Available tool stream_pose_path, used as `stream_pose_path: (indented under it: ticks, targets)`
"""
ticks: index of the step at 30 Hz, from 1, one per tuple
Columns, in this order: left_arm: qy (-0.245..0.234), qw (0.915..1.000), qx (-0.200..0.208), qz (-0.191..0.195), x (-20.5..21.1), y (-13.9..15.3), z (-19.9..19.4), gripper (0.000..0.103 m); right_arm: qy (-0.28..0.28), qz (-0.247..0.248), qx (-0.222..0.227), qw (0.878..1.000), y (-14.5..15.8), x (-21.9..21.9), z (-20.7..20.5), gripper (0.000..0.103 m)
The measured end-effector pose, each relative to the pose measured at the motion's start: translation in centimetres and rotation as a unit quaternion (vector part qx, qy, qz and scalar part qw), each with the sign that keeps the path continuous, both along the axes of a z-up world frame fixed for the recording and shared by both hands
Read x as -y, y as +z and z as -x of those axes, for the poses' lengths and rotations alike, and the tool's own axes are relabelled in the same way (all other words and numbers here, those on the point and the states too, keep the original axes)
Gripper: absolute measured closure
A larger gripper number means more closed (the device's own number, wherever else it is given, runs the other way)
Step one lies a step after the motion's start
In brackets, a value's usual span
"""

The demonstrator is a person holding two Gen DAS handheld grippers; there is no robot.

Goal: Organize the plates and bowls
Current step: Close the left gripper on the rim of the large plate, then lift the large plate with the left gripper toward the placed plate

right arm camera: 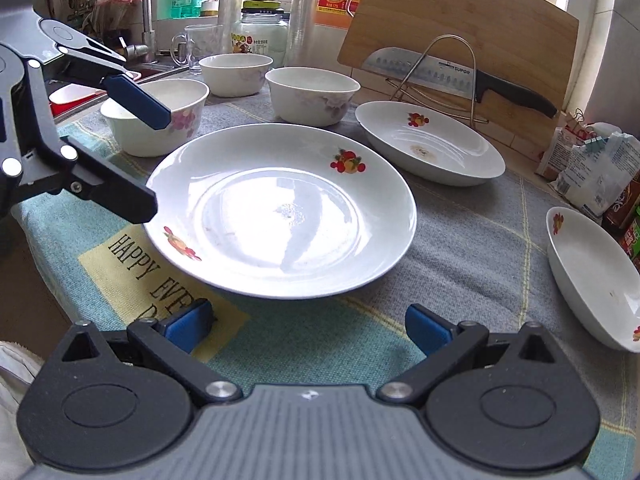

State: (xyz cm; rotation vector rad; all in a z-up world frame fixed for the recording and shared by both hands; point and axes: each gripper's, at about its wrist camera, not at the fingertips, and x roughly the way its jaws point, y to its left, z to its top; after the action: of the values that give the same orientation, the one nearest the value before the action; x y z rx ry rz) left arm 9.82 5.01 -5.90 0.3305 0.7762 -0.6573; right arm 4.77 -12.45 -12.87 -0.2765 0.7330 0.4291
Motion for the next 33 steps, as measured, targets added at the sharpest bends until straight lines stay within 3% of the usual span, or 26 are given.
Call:
stream_pose_path:
  ticks: [9, 21, 33]
  targets:
    - [0.013, 0.9998, -0.009, -0.013, 1.5, 0.2, -4.5, 0.006, 0.022, -0.042, -0.004, 0.999, -0.8, 0.0, -1.5, 0.000]
    - [0.033, 0.9955, -0.089, -0.009, 1.9, -1.9, -10.2, 0.008, 0.020, -0.050, 0.013, 0.998, -1.1, 0.2, -1.0, 0.000]
    - [0.013, 0.9893, -0.145, -0.017, 2.7, -3.3, -11.8, 0.012, 0.020, -0.049, 0.015, 0.998, -1.1, 0.0, -1.0, 0.000]
